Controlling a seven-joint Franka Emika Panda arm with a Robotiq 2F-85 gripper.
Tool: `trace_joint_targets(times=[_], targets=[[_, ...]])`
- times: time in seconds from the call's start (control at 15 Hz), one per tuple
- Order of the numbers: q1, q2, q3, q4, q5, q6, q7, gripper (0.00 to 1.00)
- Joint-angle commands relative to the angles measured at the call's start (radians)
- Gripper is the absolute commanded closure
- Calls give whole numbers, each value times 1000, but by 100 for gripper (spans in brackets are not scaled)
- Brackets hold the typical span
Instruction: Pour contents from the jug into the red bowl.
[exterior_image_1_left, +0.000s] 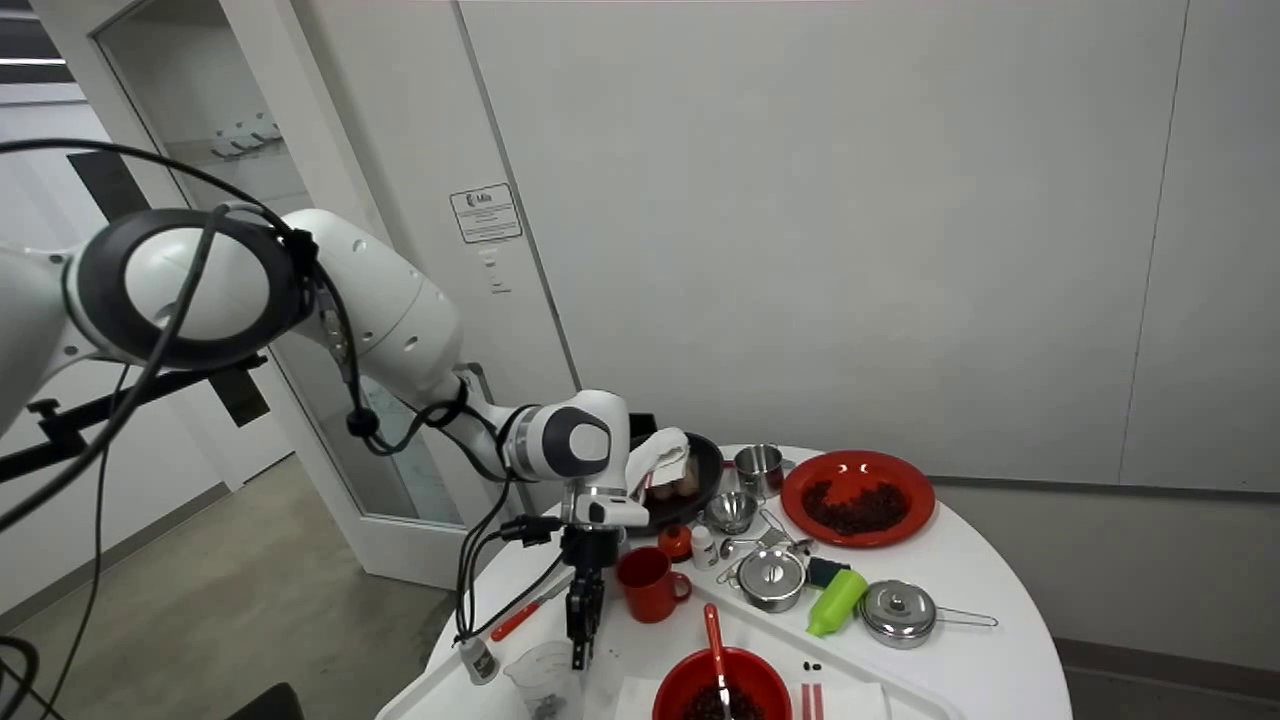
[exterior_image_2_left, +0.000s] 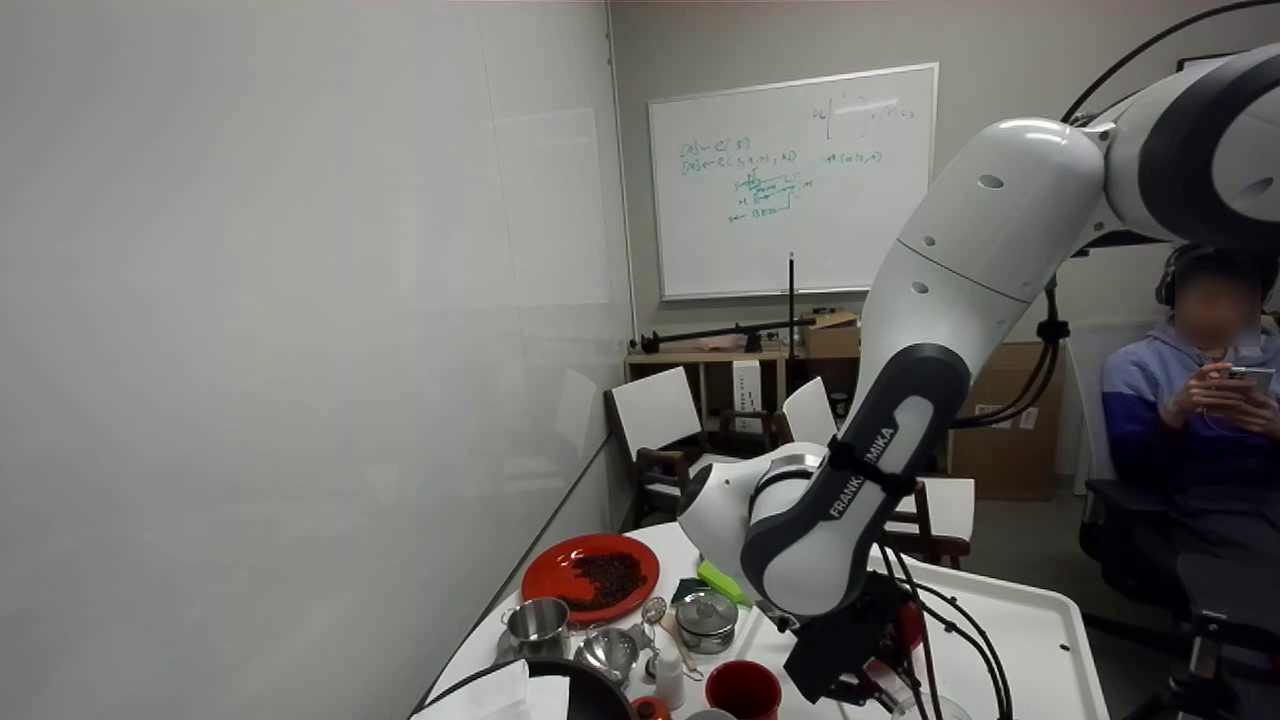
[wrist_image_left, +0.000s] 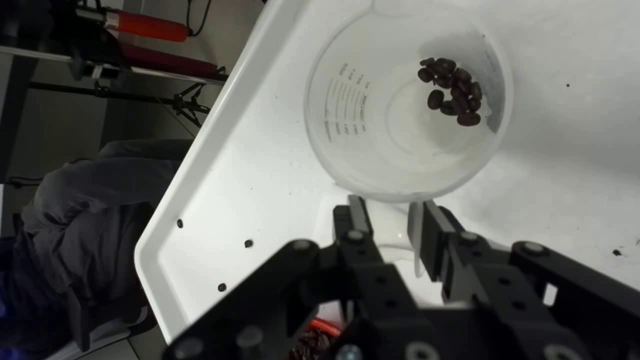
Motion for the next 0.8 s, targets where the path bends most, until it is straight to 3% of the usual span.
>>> trace_joint_targets(times=[0.0,0.13,0.2,0.33,0.53,0.6,0.67,0.73], targets=[[10,-22,-12,-66,-1,93,5,91],[8,-22,-12,-83,3,128,-1,91],[6,-23,-12,-92,6,143,-3,48],[6,-27,-14,-105,6,163,-9,42],[14,-43,-19,-130,-2,181,-13,17],[10,1,-16,-74,12,153,-8,11],[10,1,-16,-74,12,153,-8,29],[10,2,-16,-74,12,153,-8,20]])
